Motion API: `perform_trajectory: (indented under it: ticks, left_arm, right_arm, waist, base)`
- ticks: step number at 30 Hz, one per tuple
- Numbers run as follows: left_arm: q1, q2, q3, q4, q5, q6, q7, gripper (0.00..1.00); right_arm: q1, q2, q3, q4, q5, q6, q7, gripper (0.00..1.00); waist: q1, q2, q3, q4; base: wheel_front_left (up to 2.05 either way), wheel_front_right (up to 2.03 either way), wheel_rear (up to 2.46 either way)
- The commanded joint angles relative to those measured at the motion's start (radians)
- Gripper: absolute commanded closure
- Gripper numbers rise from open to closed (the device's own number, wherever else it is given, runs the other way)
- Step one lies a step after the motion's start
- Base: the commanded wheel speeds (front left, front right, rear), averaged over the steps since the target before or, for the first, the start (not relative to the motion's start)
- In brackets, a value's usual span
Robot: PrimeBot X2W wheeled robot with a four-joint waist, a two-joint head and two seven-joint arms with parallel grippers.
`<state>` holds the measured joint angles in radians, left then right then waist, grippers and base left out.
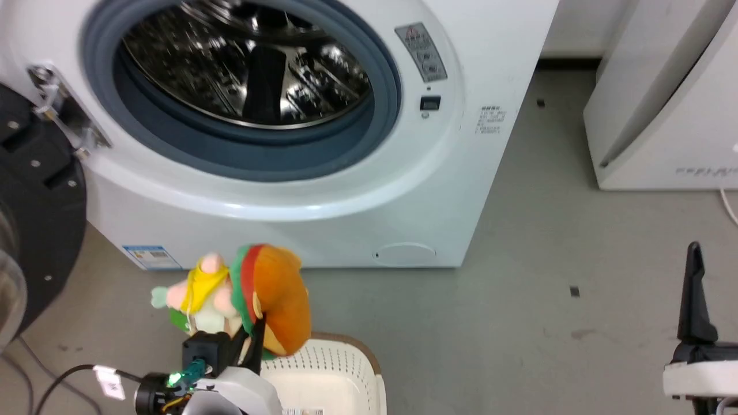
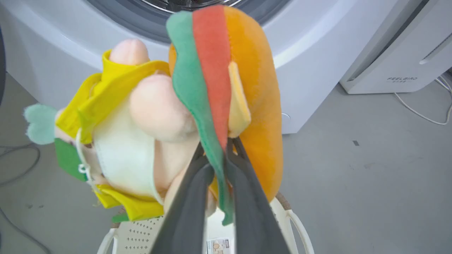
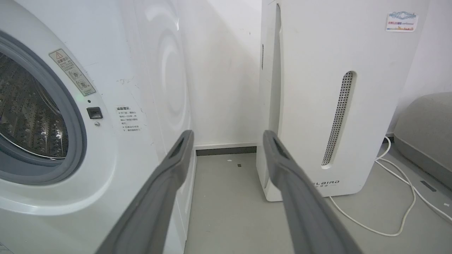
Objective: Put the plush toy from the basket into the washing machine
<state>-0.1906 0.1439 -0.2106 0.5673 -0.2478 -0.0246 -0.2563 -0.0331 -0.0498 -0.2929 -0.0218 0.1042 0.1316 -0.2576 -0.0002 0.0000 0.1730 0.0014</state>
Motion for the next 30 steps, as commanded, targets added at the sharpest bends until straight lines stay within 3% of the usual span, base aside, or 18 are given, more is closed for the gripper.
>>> perform_trajectory:
  ticks: [1,11,21,30]
  left_arm:
    - [0.014,0.002,0.012,-0.049,0.011,0.006,-0.005,1.0]
    - [0.001,0.032,0.067,-0.315,0.06,-0.003,-0.005,1.0]
    - [-0.191,0.119,0.116,-0.344,0.058,-0.015,0.05,1.0]
    - [-0.51,0.242,0.139,-0.318,0.066,-0.046,0.226,1.0]
  right_arm:
    - [0.018,0.0,0.0,0.004,0.008,-0.001,-0.004,0.0]
    - [0.032,0.0,0.011,-0.007,0.016,-0.001,-0.004,0.0]
    - [-0.019,0.0,0.042,-0.033,0.044,-0.001,-0.004,0.0]
    - [-0.116,0.0,0.085,-0.061,0.1,-0.001,-0.004,0.0]
  waist:
    - [0.0002,0.0,-0.03,0.005]
    - [0.0002,0.0,-0.019,-0.045]
    - [0.0002,0.0,0.111,-0.13]
    - [0.0002,0.0,0.343,-0.212]
  base:
    - [0.0,0.0,0.0]
    - [0.0,0.0,0.0]
    - [0.0,0.0,0.0]
    - [0.0,0.0,0.0]
